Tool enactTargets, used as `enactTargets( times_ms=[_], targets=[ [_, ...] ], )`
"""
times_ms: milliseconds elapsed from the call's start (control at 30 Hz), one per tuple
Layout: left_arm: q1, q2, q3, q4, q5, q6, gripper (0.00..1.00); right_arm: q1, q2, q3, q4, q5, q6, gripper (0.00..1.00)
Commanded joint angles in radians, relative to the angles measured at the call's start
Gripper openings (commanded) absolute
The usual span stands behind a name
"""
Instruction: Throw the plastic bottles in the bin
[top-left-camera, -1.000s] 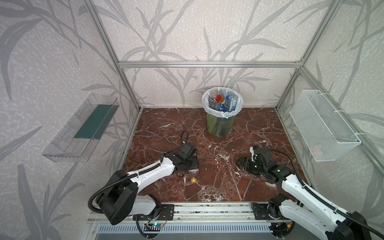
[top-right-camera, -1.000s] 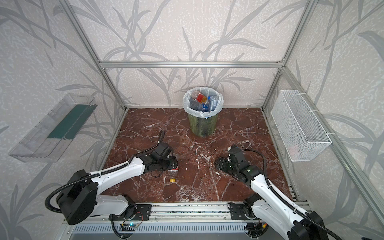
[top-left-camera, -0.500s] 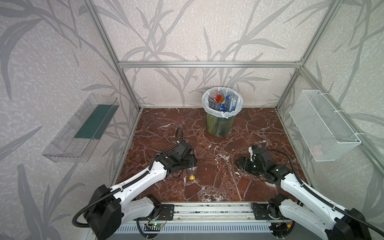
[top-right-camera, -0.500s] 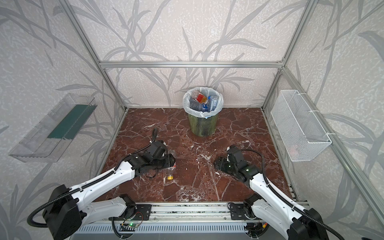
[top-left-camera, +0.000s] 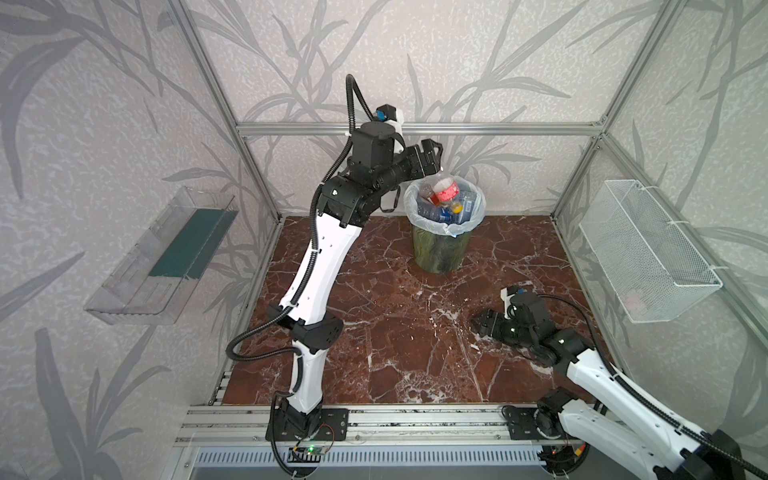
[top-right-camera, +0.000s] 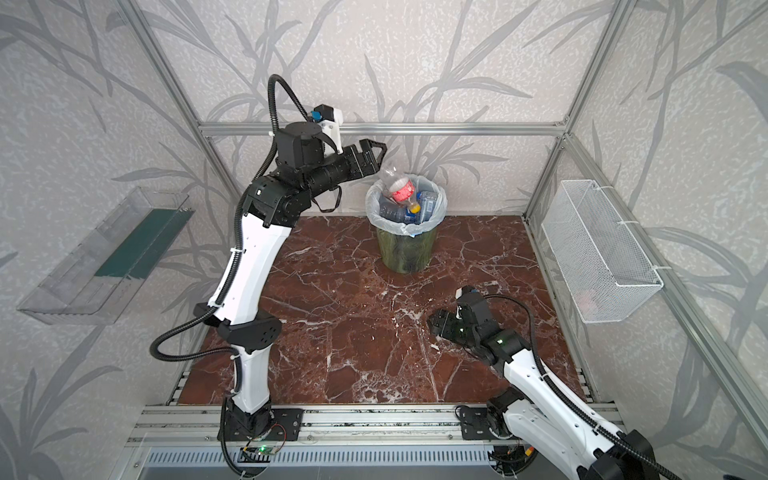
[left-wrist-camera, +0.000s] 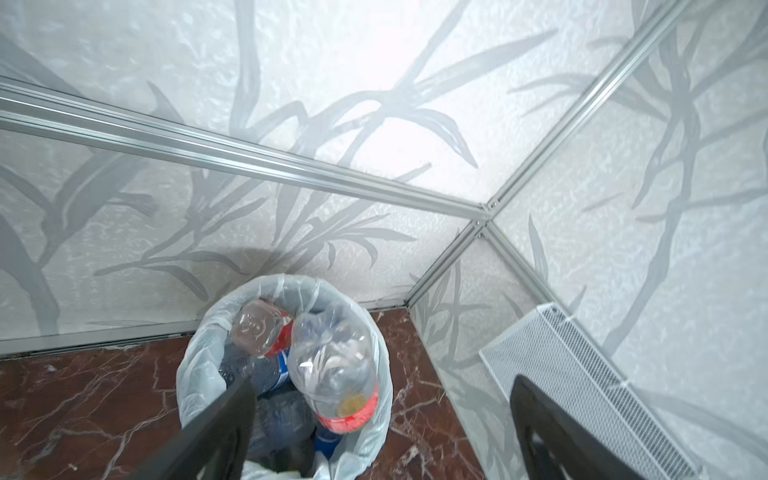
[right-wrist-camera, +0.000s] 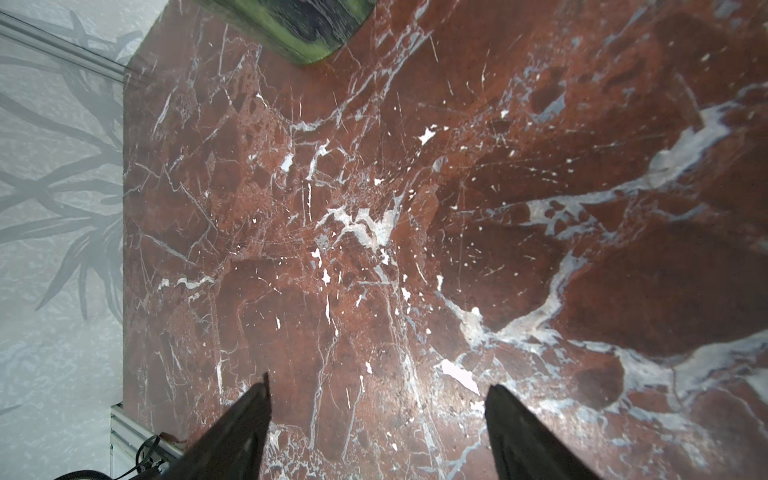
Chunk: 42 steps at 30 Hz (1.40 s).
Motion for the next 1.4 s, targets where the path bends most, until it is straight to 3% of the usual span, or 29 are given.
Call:
enactTargets(
  times_ms=[0,100,167,233,300,333,500,667,767,867,1033,1233,1367],
  targets=[
    [0.022,0.058,0.089,-0.375,0.036,0.0,0.98,0.003,0.005,0.004,-0.013,0.003,0.005,0.82],
    [-0.037,-0.03,-0.091,-0.429,-0.098,0.059,0.97,0.003,-0.002,-0.017,-0.002,0.007,0.007,0.82],
    [-0.068,-0.215,-0.464,-0.262,-0.133,0.071,0.97,0.003,-0.009,-0.028,-0.003,0.013,0.003,0.82],
    [-0.062,-0.491,-0.996,0.121,-0.095,0.015,0.97,0.002,-0.016,-0.04,0.004,0.017,0.001,0.82],
    [-0.043,-0.685,-1.314,0.356,-0.086,-0.032,0.98,0.0,-0.017,-0.045,0.007,0.017,-0.003,0.82],
    [-0.036,-0.74,-1.396,0.375,-0.103,-0.042,0.98,-0.002,-0.015,-0.047,0.005,0.018,-0.007,0.82],
    [0.015,-0.944,-1.658,0.357,-0.212,-0.066,0.98,-0.035,-0.006,-0.023,-0.008,0.04,-0.056,0.82],
    [0.138,-1.131,-1.9,0.408,-0.288,-0.059,0.98,-0.153,0.012,0.013,0.008,0.085,-0.149,0.83],
    [0.207,-1.214,-2.033,0.467,-0.404,-0.032,0.99,-0.228,0.005,0.01,0.102,0.129,-0.268,0.86],
    [0.26,-1.269,-2.171,0.592,-0.532,0.035,0.99,-0.24,-0.024,-0.033,0.275,0.259,-0.424,0.92],
    [0.344,-1.287,-2.363,0.848,-0.623,0.044,0.99,-0.246,-0.016,-0.21,0.707,0.457,-0.676,0.97],
    [0.35,-1.134,-2.434,0.995,-0.82,0.07,0.99,-0.278,0.202,-0.337,1.121,0.502,-0.759,0.99],
    [0.367,-1.108,-2.492,1.12,-0.882,0.13,0.99,-0.282,0.386,-0.359,1.391,0.499,-0.794,0.99]
  ],
)
